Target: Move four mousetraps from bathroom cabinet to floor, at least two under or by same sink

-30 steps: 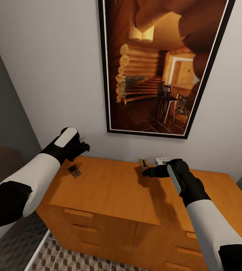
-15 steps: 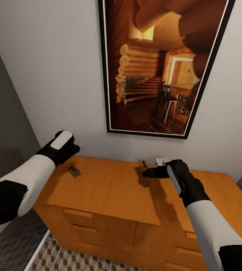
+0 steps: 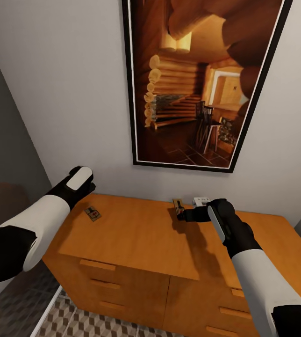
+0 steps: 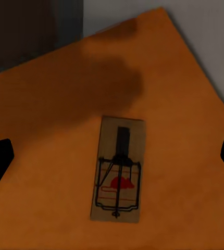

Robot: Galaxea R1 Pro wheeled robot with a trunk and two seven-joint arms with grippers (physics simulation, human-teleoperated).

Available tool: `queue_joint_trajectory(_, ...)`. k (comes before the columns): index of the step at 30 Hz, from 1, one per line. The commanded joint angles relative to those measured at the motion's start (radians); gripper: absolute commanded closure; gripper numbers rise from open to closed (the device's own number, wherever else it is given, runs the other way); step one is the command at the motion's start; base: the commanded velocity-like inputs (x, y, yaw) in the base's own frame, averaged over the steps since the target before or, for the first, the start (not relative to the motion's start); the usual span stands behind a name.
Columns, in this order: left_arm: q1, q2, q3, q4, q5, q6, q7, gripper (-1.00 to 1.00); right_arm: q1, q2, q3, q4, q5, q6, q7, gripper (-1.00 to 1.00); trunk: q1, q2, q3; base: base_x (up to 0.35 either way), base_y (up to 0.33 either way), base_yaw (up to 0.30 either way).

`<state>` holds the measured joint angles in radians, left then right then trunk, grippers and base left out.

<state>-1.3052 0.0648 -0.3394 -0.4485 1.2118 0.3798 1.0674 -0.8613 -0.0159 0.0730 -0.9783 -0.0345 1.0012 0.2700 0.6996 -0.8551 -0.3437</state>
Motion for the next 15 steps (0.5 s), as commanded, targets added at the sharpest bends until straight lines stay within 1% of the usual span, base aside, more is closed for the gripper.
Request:
queue_joint_trajectory(1, 0.000, 0.001, -0.008, -0.001, 0.003, 0.009, 0.005, -1.00, -0.001, -0.001, 0.002, -0.001, -0.006, 0.005, -0.002, 1.00, 0.000, -0.001, -0.001, 0.031, -0.029, 0.000)
queue_joint_trajectory(6, 0.011, -0.005, -0.009, 0.000, 0.002, 0.009, 0.004, -1.00, -0.001, -0.001, 0.002, 0.000, -0.006, 0.005, -0.002, 1.00, 0.000, -0.001, -0.001, 0.069, -0.065, 0.000)
queue_joint_trajectory(10, 0.020, -0.008, -0.016, 0.001, 0.004, 0.011, 0.003, -1.00, -0.001, -0.001, 0.002, 0.000, -0.007, 0.004, -0.002, 1.00, 0.000, -0.001, -0.001, 0.092, -0.119, 0.000)
queue_joint_trajectory(15, 0.053, -0.028, -0.020, 0.000, 0.004, 0.016, 0.003, -1.00, -0.001, -0.001, 0.002, 0.003, -0.007, 0.004, -0.002, 1.00, 0.000, -0.001, -0.001, 0.111, -0.182, 0.000)
